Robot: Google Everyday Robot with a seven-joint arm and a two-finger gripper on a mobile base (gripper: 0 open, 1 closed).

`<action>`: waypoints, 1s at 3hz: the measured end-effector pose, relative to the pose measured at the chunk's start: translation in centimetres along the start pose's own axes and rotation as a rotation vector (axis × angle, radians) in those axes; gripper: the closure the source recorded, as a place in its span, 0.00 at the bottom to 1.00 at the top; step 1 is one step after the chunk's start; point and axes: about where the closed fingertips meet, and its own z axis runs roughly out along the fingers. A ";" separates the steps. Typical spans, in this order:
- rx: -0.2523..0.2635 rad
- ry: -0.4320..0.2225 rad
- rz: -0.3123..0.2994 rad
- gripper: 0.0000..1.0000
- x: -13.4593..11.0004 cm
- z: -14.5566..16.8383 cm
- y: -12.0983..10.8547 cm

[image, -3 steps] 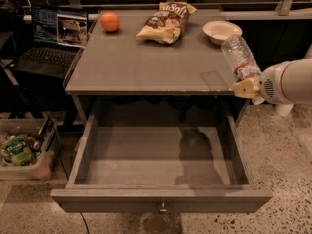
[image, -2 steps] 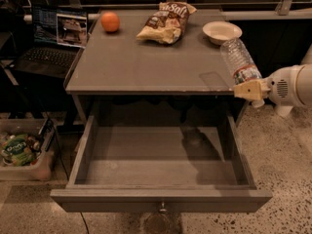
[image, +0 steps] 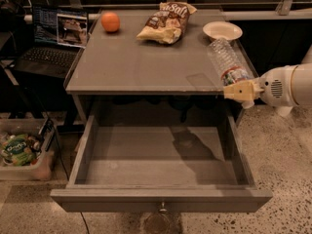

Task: Place water bottle into top drawer

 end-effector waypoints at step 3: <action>-0.027 -0.019 0.117 1.00 7.1 -1.7 7.2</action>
Offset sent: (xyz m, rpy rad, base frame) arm -0.0925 0.0473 -0.0323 0.1168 0.0636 -0.0275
